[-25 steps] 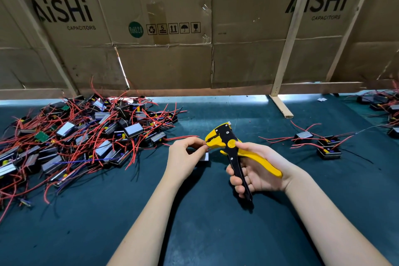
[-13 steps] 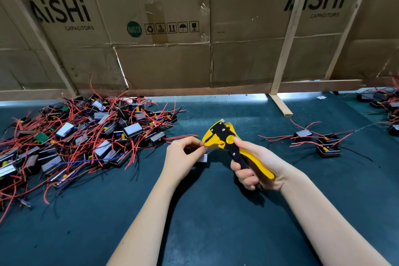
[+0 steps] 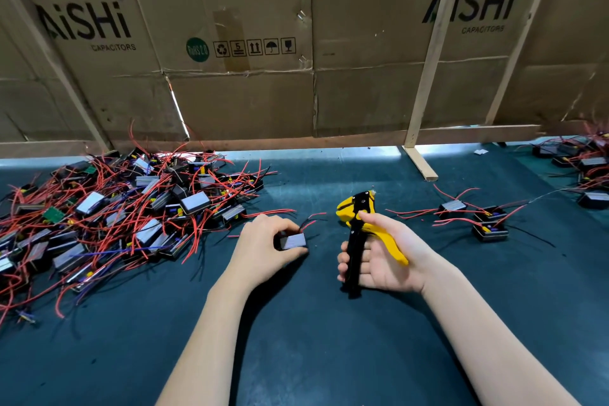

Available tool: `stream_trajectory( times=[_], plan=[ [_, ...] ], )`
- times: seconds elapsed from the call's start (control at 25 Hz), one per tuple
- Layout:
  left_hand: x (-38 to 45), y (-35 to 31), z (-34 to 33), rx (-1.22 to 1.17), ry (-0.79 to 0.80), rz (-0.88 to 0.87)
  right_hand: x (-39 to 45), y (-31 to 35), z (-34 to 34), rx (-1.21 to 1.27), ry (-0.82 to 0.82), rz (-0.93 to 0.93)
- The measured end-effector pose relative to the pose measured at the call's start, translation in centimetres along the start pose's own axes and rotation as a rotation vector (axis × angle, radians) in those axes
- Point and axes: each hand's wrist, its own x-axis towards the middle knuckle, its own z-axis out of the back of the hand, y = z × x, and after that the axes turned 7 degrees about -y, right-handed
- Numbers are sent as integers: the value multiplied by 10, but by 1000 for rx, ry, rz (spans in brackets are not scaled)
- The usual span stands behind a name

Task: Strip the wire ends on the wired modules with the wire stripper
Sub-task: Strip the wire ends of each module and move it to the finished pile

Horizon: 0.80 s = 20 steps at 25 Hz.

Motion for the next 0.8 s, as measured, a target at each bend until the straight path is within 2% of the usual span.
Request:
stream_trajectory(
  times=[0.04,0.16,0.32,0.4,0.48,0.56,0.68,0.8],
  plan=[
    [0,-3,3,-16,-65,5,0,0,-1,-12,2,-3],
    [10,-29,10,-259,-276,19,0,0,-1,-7,-6,-11],
    [52,-109,-2,-382,-377,-62,0,1,-3,-13,-15,-8],
    [66,-154,-17,-422,-244,-124,-1,0,-4,-5,-14,4],
    [71,-182,-30,-414,26,-151,-1,0,-2,36,-15,20],
    [70,-180,-33,-273,94,-209,-1,0,-1,54,-2,23],
    [64,-130,-10,-140,-97,-269,3,0,-1,13,-30,11],
    [57,-50,33,79,-392,-35,2,0,-1,5,-46,17]
  ],
)
